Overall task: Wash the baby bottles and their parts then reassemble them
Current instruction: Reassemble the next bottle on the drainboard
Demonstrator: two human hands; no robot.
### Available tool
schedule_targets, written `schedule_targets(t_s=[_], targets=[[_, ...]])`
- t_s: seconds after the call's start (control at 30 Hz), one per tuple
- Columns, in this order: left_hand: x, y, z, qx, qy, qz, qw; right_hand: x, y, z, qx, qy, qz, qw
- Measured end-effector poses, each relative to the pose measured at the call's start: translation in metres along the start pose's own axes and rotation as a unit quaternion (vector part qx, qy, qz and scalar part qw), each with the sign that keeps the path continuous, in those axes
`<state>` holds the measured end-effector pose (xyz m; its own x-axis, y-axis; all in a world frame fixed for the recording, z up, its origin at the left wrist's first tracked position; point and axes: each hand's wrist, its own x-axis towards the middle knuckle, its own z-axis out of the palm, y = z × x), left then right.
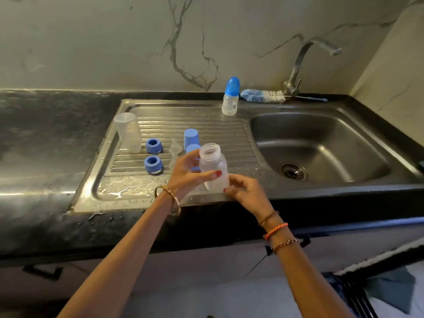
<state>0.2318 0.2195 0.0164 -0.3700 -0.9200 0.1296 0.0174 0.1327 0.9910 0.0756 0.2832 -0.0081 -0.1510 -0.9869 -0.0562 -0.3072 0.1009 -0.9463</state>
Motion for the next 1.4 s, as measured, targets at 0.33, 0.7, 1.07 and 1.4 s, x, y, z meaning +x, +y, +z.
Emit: schedule_targets(t_s=[0.33, 0.7, 1.07, 1.4], targets=[[-0.018, -0.019, -0.062, 0.119, 0.116, -0.014, 0.986, 0.032, -0.016, 0.024, -0.104, 0.061, -0.058, 0.991], [-0.021, -0.024, -0.079, 0.14, 0.101, -0.059, 0.983, 0.092, -0.095, 0.065, -0.219, -0.067, -0.246, 0.942], [-0.021, -0.027, -0.089, 0.152, 0.115, -0.099, 0.977, 0.142, -0.121, 0.113, -0.559, -0.337, -0.249, 0.716], [-0.017, -0.027, -0.089, 0.154, 0.105, -0.113, 0.976, 0.152, -0.1, 0.112, -0.474, -0.257, -0.327, 0.776]])
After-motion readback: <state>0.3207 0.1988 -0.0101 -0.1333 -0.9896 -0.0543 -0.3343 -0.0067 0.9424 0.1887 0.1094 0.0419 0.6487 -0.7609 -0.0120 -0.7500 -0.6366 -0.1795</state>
